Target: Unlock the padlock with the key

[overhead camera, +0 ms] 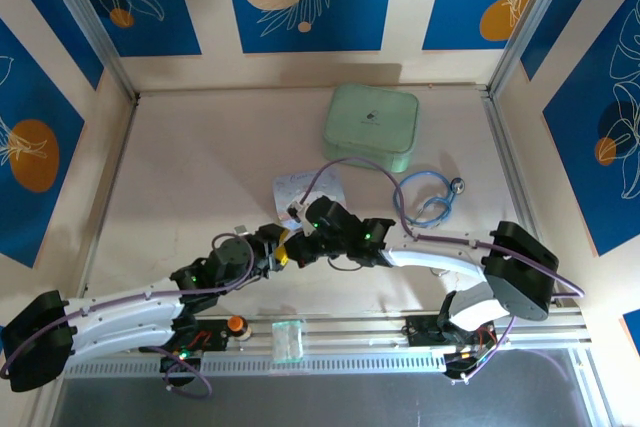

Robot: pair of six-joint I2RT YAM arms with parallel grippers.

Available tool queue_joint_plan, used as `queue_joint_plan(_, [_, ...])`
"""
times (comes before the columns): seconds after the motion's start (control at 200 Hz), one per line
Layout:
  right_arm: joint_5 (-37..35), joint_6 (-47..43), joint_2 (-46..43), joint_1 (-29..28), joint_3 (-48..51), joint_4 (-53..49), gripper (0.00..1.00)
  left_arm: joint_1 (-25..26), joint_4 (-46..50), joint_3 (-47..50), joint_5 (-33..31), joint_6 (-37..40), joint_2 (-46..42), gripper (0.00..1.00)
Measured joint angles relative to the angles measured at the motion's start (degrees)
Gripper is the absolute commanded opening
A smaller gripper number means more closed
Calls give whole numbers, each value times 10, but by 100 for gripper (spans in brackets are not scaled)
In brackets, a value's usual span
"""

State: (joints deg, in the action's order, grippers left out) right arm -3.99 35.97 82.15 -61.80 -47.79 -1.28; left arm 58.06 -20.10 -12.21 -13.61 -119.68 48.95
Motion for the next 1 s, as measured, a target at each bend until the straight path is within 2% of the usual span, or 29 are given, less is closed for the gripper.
queue_joint_plan(0.125, [2,0,-11,2,13,2,0,0,16,0,-2,2,-3,39])
queue_joint_plan(0.215, [2,0,-18,4,20,0,0,0,28,0,-3,3,-6,25])
queue_joint_plan(0.33, [2,0,-22,7,24,2,0,0,31,0,-9,8,-7,13])
queue_joint_plan(0.485, [2,0,-22,9,29,4,0,0,34,0,-15,13,-8,12])
queue_joint_plan(0.59, [2,0,-23,12,33,5,0,0,43,0,-17,18,-11,0])
queue_joint_plan(0.78, [12,0,-25,16,36,8,0,0,44,-1,-17,30,-12,0])
queue_joint_plan(0.81, [14,0,-26,17,36,9,8,0,43,-1,-17,34,-12,0])
queue_joint_plan(0.835, [16,2,-26,18,36,9,24,0,42,-1,-17,39,-12,0])
queue_joint_plan(0.86, [19,2,-26,19,36,9,45,0,41,-1,-18,46,-12,0])
queue_joint_plan(0.905, [26,10,-28,23,37,11,71,0,42,-3,-22,62,-12,0])
queue_joint_plan(0.935, [30,19,-35,28,42,18,81,0,43,-5,-27,79,-12,0])
queue_joint_plan(1.001, [46,46,-57,46,59,40,85,0,43,-12,-38,119,-13,0])
